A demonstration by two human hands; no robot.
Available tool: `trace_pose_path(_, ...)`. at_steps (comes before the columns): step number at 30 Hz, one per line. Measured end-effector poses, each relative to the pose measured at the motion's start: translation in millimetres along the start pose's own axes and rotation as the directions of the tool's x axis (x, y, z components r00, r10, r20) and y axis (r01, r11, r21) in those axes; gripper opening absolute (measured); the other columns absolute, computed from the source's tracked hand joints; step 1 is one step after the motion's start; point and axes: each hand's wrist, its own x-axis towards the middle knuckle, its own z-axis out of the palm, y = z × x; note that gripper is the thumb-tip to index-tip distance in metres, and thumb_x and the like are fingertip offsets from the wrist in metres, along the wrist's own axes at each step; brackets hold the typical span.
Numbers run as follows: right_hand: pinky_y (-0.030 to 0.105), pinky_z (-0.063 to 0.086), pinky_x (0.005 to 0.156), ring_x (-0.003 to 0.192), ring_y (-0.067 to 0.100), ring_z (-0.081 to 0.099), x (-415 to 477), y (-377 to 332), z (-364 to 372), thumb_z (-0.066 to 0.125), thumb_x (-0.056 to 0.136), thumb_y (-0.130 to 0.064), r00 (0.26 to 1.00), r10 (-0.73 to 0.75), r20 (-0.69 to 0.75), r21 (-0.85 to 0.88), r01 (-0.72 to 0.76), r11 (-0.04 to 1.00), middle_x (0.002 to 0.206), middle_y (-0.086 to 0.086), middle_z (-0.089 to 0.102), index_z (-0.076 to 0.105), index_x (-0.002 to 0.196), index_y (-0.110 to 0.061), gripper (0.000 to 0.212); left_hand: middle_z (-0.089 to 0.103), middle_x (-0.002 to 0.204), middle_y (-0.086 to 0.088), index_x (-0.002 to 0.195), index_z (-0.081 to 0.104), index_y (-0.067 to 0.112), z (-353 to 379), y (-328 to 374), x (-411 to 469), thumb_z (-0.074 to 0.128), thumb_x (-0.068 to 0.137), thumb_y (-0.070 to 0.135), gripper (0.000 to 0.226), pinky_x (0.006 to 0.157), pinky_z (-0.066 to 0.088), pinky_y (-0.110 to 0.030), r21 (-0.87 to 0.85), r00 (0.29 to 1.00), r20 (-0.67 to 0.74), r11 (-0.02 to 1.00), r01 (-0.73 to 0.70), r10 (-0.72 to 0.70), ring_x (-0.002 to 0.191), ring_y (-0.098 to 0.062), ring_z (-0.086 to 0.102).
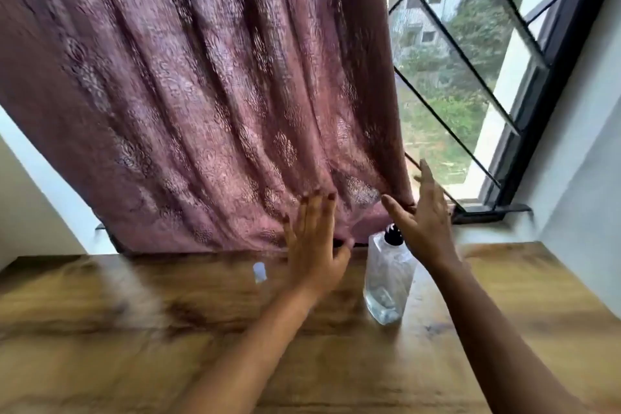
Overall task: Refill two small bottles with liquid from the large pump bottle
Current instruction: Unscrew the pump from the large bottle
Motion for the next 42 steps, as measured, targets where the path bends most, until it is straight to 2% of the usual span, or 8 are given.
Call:
trace_pose_path(3,0.044,0.046,0.095,0.107,0.02,0.055,-11.2,11.4,6.3,0.07,0.074,-0.049,0.996,0.079,0.039,0.221,-0.086,0.971,0.116,0.003,0.055,0.023,0.144,-0.026,0.087,-0.046,0.14,0.024,0.129,-0.041,0.049,2.9,0.5,-47.5,0.033,0.084,0.059,0.087,0.11,-0.027,-0.038,0.018,0.94,0.318,0.99,-0.14,0.127,0.136,-0.002,-0.034)
trace_pose_path(6,0.035,0.054,0.082,0.091,0.019,0.063,-19.8,21.3,8.1,0.079,0.071,-0.021,0.988,0.139,0.062,0.391,-0.152,0.908,0.099,-0.001,0.06,0.036,0.134,-0.031,0.077,-0.043,0.139,0.031,0.127,-0.042,0.05,6.9,-19.4,-81.4,0.031,0.078,0.065,0.089,0.114,-0.024,-0.042,-0.017,0.9,0.419,0.992,-0.123,0.119,0.133,0.004,-0.038)
trace_pose_path(10,0.038,0.056,0.08,0.084,0.018,0.066,-24.8,30.1,12.4,0.082,0.068,-0.016,0.979,0.162,0.126,0.377,-0.198,0.905,0.099,0.001,0.067,0.056,0.118,-0.022,0.057,-0.01,0.155,0.021,0.139,-0.019,0.048,17.0,-17.0,-56.1,0.053,0.077,0.061,0.096,0.12,0.013,-0.047,-0.257,0.944,0.329,0.961,0.103,-0.014,0.146,-0.007,-0.003)
trace_pose_path(14,0.035,0.055,0.083,0.09,0.022,0.067,-33.8,26.8,21.2,0.082,0.068,-0.027,0.981,0.168,0.095,0.239,-0.186,0.953,0.094,0.007,0.07,0.07,0.099,-0.015,0.035,0.0,0.155,0.016,0.148,-0.005,0.034,25.2,24.7,-30.9,0.068,0.079,0.044,0.101,0.117,-0.004,-0.028,-0.358,0.926,0.377,0.92,0.158,-0.012,0.138,0.003,-0.002)
trace_pose_path(24,0.002,0.043,0.074,0.085,0.005,0.065,-81.6,-4.7,2.9,0.082,0.067,-0.02,0.992,0.112,0.055,0.168,-0.12,0.978,0.088,-0.004,0.071,0.072,0.099,-0.018,0.034,0.022,0.154,0.002,0.147,0.023,0.021,33.1,47.2,-45.0,0.079,0.071,0.031,0.095,0.112,0.019,-0.016,-0.48,0.916,0.39,0.829,0.286,-0.09,0.138,-0.004,0.022)
trace_pose_path(31,0.016,0.052,0.076,0.084,0.007,0.068,-133.6,-31.3,-21.9,0.081,0.07,-0.019,0.985,0.133,0.108,0.243,-0.156,0.957,0.086,-0.004,0.072,0.072,0.094,-0.021,0.026,0.049,0.128,0.014,0.129,0.045,0.035,9.8,42.7,-87.0,0.073,0.049,0.06,0.088,0.094,0.033,-0.008,-0.544,0.923,0.384,0.809,0.223,0.004,0.117,0.002,0.046)
trace_pose_path(34,0.026,0.055,0.077,0.084,0.002,0.069,-141.4,-36.3,-32.3,0.081,0.07,-0.018,0.977,0.079,0.198,0.231,-0.124,0.965,0.083,-0.007,0.074,0.073,0.091,-0.018,0.022,0.047,0.129,0.019,0.124,0.041,0.051,2.9,37.1,-90.8,0.082,0.05,0.055,0.085,0.104,0.04,-0.022,-0.581,0.895,0.438,0.786,0.212,0.083,0.122,0.0,0.046)
trace_pose_path(42,0.051,0.038,0.108,0.119,0.023,0.056,-137.0,-37.6,-65.8,0.071,0.079,-0.012,0.763,0.099,0.639,0.348,-0.401,0.847,0.122,0.01,0.062,0.051,0.127,-0.014,0.052,0.04,0.131,0.021,0.124,0.03,0.06,-8.9,23.7,-93.9,0.086,0.056,0.042,0.09,0.111,0.037,-0.037,-0.587,0.797,0.542,0.798,0.133,0.266,0.127,-0.006,0.039)
